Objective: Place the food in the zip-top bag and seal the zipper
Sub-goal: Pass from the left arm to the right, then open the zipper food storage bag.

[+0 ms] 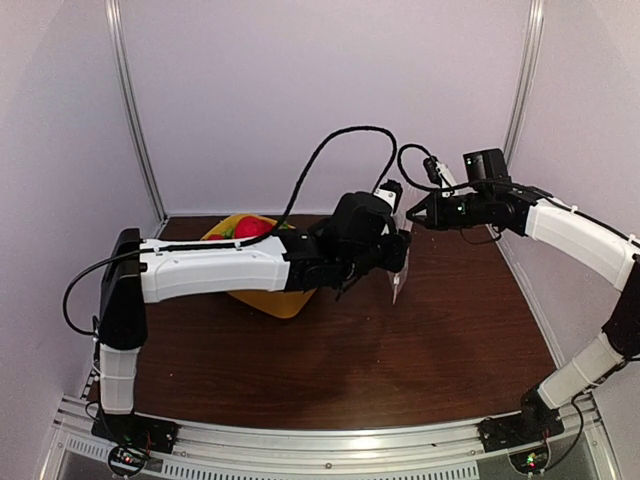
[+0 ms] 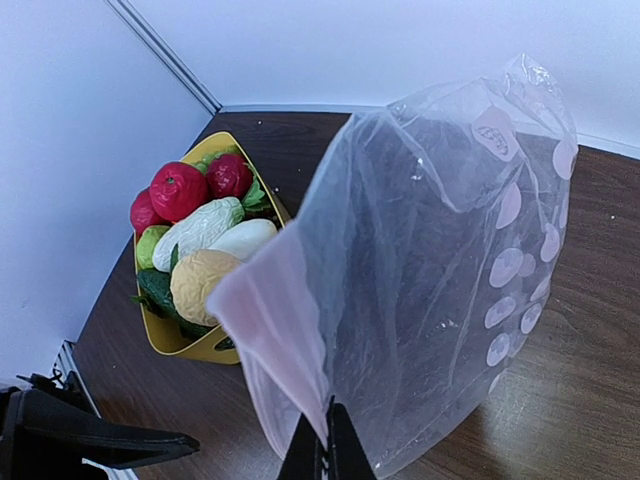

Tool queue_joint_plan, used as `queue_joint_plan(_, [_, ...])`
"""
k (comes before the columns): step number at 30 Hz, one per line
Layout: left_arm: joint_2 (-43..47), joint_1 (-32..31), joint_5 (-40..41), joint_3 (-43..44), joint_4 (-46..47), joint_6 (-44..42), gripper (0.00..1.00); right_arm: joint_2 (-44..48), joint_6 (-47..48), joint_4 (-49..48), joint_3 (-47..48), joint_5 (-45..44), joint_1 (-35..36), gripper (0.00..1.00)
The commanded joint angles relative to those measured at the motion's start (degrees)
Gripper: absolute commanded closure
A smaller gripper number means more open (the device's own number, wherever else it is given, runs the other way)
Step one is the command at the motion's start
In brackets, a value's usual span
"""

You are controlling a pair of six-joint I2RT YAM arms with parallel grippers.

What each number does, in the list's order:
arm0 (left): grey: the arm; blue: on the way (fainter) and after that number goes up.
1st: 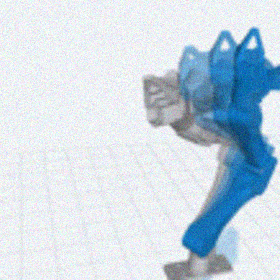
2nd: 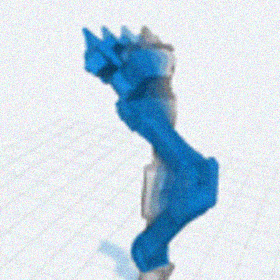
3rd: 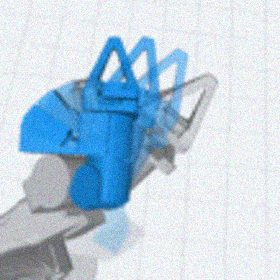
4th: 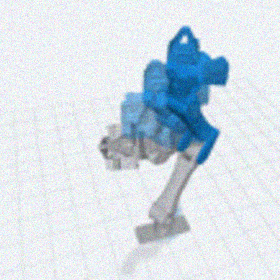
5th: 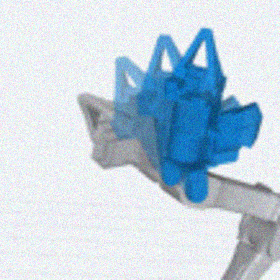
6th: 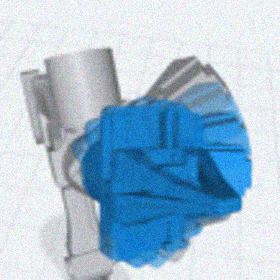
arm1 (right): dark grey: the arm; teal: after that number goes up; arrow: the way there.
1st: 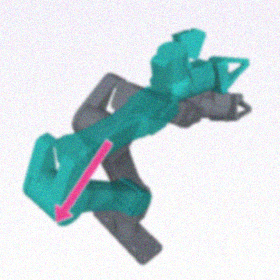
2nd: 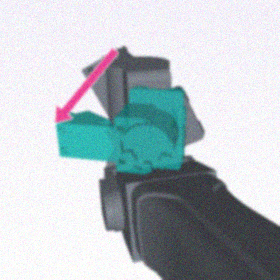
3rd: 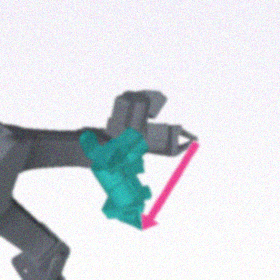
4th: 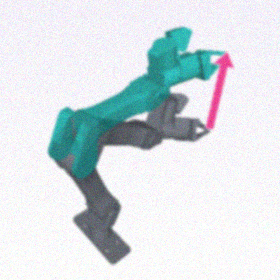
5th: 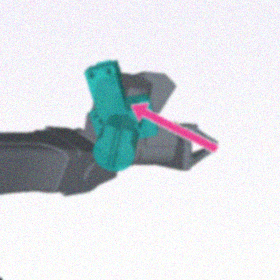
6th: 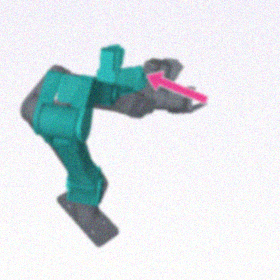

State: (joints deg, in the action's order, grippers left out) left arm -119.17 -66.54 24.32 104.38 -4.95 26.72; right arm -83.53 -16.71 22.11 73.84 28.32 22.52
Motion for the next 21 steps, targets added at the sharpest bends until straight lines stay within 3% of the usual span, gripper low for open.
queue_joint_plan(1, [2.48, 1.79, -1.58, 1.0, -3.4, 3.74, 0.48, 2.13, 0.52, -1.89, -1.72, -0.1, 0.06, 1.0])
queue_joint_plan(8, [-1.21, 2.82, -7.13, 2.44, -1.03, 5.2, 0.42, 3.45, -0.33, -2.77, -2.32, -0.01, 0.15, 1.0])
queue_joint_plan(15, [-5.62, 4.28, -8.68, 8.2, -2.61, 6.07, 0.52, 4.21, -0.69, -2.88, -2.71, 0.52, 0.19, 1.0])
queue_joint_plan(21, [-7.95, 5.5, -8.65, 10.42, -4.84, 7.66, 0.71, 5.11, -0.48, -2.84, -3.07, 0.55, 0.19, 1.0])
